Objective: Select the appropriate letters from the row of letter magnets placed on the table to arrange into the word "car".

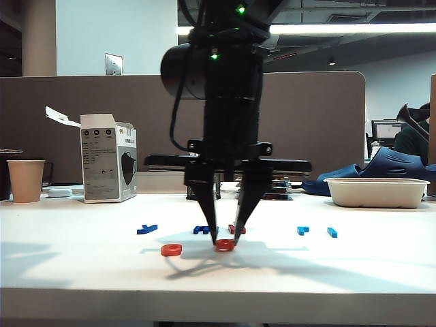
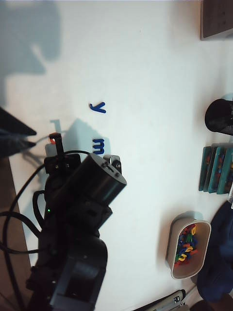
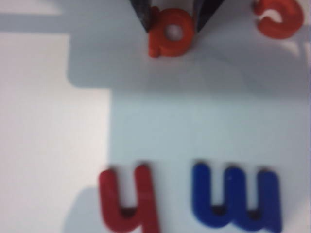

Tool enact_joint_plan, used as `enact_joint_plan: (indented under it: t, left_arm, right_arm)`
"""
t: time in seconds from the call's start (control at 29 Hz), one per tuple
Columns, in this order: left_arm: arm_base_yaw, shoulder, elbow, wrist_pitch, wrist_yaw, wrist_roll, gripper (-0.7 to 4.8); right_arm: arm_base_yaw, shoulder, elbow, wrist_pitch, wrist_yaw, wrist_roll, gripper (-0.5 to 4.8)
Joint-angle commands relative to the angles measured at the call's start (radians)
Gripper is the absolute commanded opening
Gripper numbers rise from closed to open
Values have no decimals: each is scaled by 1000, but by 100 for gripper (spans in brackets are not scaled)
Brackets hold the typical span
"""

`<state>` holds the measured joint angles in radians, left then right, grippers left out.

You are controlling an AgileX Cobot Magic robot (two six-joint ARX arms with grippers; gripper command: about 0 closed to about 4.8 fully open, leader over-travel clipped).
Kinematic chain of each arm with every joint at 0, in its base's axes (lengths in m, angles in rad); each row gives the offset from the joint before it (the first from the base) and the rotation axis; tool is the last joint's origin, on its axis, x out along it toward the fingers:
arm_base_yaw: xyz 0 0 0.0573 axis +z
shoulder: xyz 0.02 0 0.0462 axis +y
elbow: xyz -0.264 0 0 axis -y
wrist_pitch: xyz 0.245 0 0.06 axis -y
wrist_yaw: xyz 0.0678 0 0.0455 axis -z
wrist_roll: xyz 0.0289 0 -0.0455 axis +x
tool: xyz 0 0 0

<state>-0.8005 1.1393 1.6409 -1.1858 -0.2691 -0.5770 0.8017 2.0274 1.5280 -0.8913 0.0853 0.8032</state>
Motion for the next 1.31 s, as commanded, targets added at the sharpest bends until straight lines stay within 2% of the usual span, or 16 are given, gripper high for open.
enact_joint_plan:
  t: [0.03,0.34,1.21,1.31]
  left_arm:
    - [0,-3,2,13,1,1,-5]
    - [0,-3,2,13,0,1,-5]
    - [0,-3,2,13,0,1,-5]
    - [0,-3,2,13,0,1,-5]
  right_arm:
    - [23,-9,2,8,0,39,84]
    - [51,-8,2,8,1,86,84]
    - [50,-6,1,-18,2,87,86]
    - [50,-6,1,-18,2,87,105]
